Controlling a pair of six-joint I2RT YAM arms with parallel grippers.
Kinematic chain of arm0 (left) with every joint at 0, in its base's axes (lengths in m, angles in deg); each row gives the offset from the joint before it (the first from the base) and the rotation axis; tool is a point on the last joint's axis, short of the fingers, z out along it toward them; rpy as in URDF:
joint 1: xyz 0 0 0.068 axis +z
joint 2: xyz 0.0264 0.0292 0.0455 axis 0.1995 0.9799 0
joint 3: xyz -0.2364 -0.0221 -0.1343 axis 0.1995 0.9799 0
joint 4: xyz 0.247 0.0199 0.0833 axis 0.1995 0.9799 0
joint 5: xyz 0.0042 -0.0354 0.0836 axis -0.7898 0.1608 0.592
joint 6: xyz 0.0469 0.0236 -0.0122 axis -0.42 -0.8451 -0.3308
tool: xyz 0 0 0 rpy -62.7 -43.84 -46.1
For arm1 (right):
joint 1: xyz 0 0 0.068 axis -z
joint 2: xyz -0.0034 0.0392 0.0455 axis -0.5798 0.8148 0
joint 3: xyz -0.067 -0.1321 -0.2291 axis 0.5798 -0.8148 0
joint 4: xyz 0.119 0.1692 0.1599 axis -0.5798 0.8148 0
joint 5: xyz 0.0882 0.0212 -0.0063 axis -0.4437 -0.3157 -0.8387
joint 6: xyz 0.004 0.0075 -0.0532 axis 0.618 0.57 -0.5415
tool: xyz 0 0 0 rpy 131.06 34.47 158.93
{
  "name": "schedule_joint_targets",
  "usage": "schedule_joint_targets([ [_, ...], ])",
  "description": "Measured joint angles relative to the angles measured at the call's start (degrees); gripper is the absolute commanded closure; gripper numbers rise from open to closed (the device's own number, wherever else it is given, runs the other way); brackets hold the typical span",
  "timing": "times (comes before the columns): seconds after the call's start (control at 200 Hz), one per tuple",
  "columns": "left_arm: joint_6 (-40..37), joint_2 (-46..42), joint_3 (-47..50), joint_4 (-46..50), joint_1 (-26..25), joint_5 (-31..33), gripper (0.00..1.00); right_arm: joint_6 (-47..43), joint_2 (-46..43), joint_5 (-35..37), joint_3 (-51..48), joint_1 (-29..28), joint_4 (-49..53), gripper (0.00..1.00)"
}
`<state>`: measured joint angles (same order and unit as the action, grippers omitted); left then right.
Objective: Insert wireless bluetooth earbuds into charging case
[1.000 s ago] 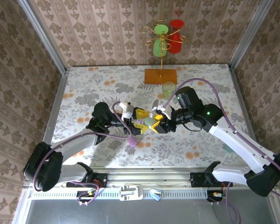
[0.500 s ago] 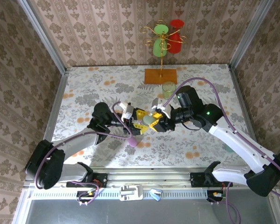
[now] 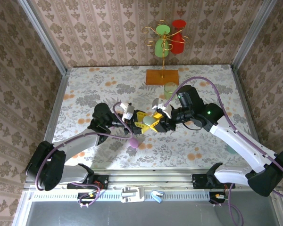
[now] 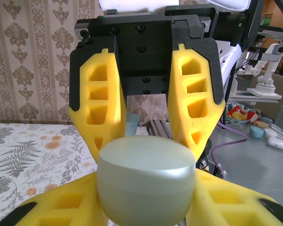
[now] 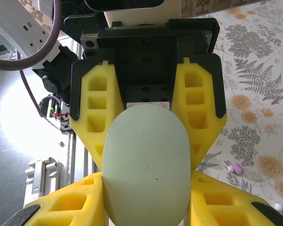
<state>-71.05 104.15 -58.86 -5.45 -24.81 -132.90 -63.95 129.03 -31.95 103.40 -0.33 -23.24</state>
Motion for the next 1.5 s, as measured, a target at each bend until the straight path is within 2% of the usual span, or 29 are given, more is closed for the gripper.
schedule_joint_targets([
  [0.1,0.0,0.0,0.0,-0.22,-0.02,-0.09,0.67,0.46,0.11,0.02,0.5,0.0,0.59,0.69],
  [0.16,0.0,0.0,0.0,-0.46,-0.02,-0.2,0.61,0.7,0.2,0.02,0.81,0.0,0.92,0.69],
  [0.245,-0.02,0.0,0.0,-0.76,-0.02,-0.2,0.6,0.9,0.2,-0.02,0.92,0.0,0.96,0.69],
  [0.37,-0.13,0.0,0.02,-0.85,0.04,-0.39,0.73,1.07,0.17,-0.04,0.92,0.0,0.94,0.68],
  [0.51,0.02,0.0,0.02,-0.81,0.04,-0.48,0.81,1.11,0.15,-0.09,0.92,0.02,0.94,0.66],
  [0.555,0.04,0.0,0.02,-0.81,0.04,-0.48,0.82,1.14,0.15,-0.09,0.92,0.02,0.96,0.62],
  [0.765,0.0,0.0,0.02,-0.87,-0.02,-0.66,0.85,3.02,0.15,1.29,0.9,0.02,-0.04,0.27],
  [0.915,0.0,0.0,0.02,-0.87,-0.02,-0.57,0.86,4.61,0.04,4.2,0.85,0.28,-2.12,0.16],
  [1.235,0.02,0.0,0.02,-0.83,0.11,1.6,0.86,8.7,-3.52,6.36,-1.44,2.95,-6.69,0.14],
  [1.5,0.48,0.11,0.09,-2.56,0.09,0.63,0.86,10.21,-4.26,8.81,-1.62,4.37,-9.09,0.14],
])
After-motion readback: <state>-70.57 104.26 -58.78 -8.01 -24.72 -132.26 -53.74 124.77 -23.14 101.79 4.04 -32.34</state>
